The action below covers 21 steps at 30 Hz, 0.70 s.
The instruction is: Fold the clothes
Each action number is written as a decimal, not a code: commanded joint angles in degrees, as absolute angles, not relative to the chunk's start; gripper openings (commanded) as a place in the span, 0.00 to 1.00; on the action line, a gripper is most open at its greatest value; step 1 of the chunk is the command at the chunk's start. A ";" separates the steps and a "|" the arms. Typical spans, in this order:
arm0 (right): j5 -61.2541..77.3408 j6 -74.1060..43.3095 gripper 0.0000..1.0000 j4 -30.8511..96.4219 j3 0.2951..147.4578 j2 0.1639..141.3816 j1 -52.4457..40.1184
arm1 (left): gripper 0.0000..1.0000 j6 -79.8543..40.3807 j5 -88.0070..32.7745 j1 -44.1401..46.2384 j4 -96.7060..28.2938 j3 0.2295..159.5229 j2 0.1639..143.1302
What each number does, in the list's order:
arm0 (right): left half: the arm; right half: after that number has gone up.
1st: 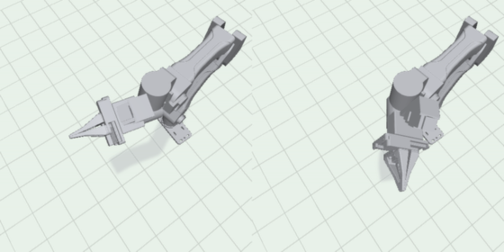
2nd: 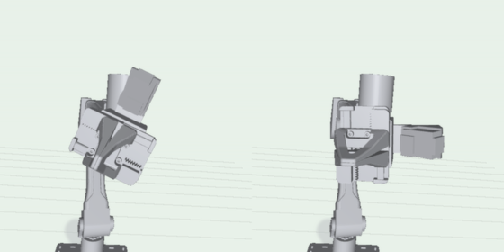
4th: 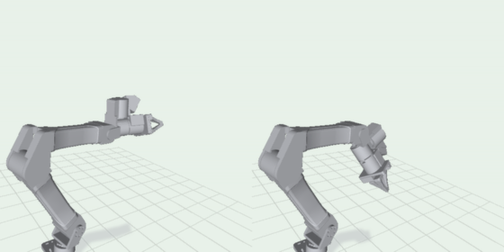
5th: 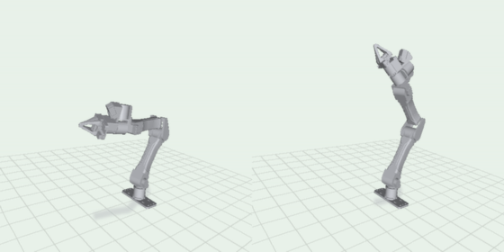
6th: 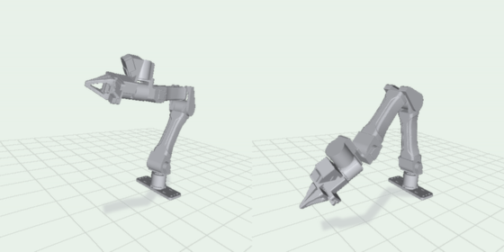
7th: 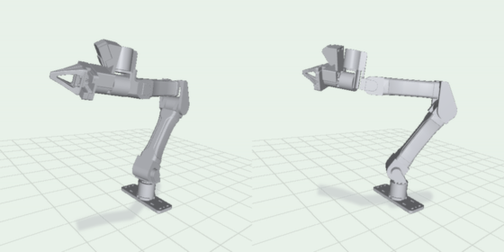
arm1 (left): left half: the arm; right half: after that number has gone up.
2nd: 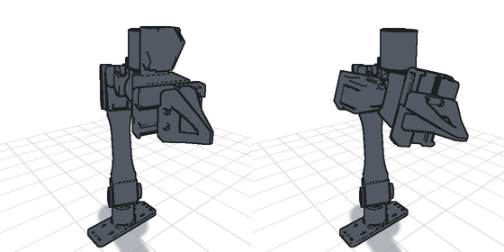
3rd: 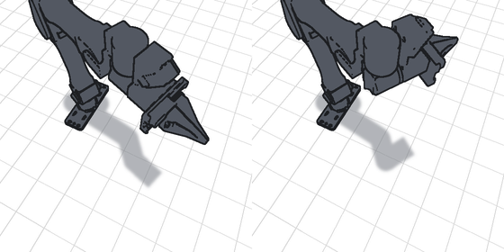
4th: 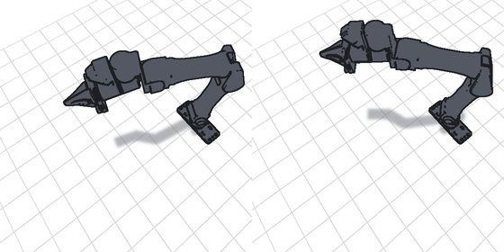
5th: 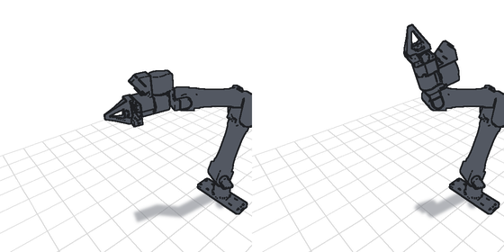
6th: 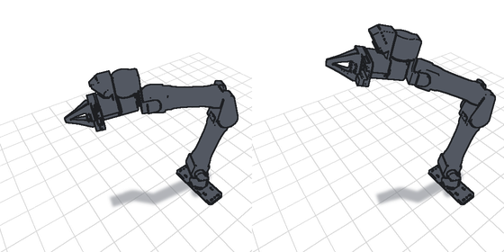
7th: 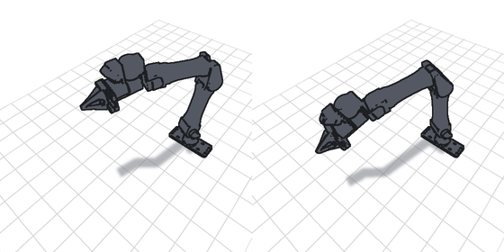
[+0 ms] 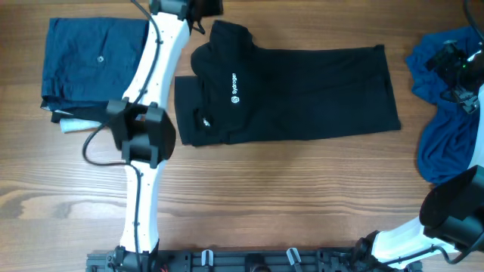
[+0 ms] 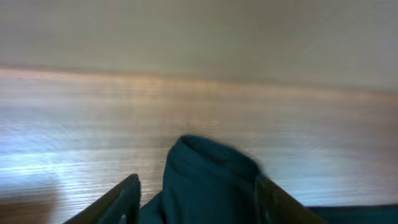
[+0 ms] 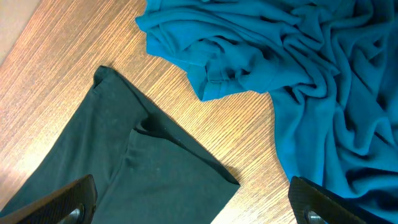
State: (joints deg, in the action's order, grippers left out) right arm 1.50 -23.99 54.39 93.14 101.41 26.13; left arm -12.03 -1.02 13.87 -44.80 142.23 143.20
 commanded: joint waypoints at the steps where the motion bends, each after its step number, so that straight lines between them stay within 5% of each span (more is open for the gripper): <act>1: 2.00 -24.40 1.00 54.41 93.41 101.78 26.22 | 0.63 -3.22 -3.18 14.11 -45.06 141.60 150.82; 14: 2.00 -24.38 1.00 54.41 93.41 101.78 26.22 | 0.63 4.08 -2.76 13.34 -41.85 141.60 157.42; 17: 2.00 -24.40 1.00 54.41 93.41 101.78 26.22 | 0.58 4.05 -2.76 13.28 -41.56 141.60 157.45; 21: 2.00 -24.40 1.00 54.41 93.41 101.78 26.22 | 0.35 3.81 -2.28 13.34 -43.03 141.58 158.39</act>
State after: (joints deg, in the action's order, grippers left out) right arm 1.48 -23.99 54.41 93.14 101.41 26.13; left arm 3.49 -1.89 13.76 -42.17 141.60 156.11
